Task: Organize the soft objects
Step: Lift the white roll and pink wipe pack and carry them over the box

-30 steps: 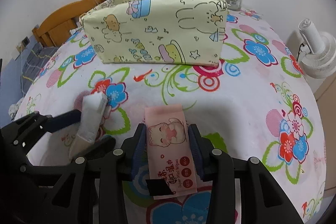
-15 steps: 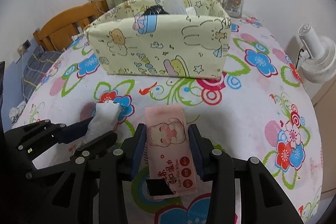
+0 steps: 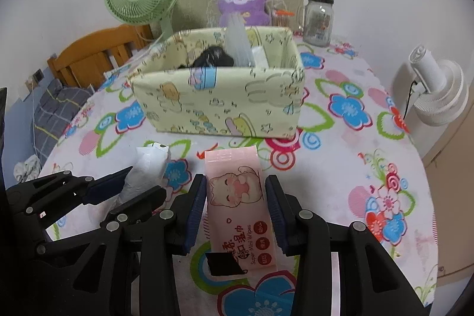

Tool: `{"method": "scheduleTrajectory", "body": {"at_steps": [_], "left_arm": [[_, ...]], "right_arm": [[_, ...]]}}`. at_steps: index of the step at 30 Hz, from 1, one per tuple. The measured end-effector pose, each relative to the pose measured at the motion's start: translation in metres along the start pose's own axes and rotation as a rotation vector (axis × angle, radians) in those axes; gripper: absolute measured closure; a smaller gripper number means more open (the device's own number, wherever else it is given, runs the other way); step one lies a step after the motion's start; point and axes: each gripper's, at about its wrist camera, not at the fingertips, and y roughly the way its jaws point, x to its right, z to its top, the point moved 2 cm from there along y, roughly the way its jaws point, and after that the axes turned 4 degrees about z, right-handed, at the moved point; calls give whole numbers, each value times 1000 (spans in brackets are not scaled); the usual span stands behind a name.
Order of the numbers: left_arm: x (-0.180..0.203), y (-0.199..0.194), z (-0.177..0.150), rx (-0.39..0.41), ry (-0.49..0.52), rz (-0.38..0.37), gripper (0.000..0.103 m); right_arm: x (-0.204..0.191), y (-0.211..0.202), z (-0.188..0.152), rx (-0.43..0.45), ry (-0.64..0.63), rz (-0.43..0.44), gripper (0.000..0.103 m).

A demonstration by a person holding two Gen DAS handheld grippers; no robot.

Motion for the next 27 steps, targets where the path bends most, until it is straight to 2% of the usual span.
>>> {"method": "scheduleTrajectory", "body": {"at_steps": [27], "left_arm": [[8,-63,36,143,46,13,75]], "right_arm": [[-10,-67,35,132,-25,11,59]]}}
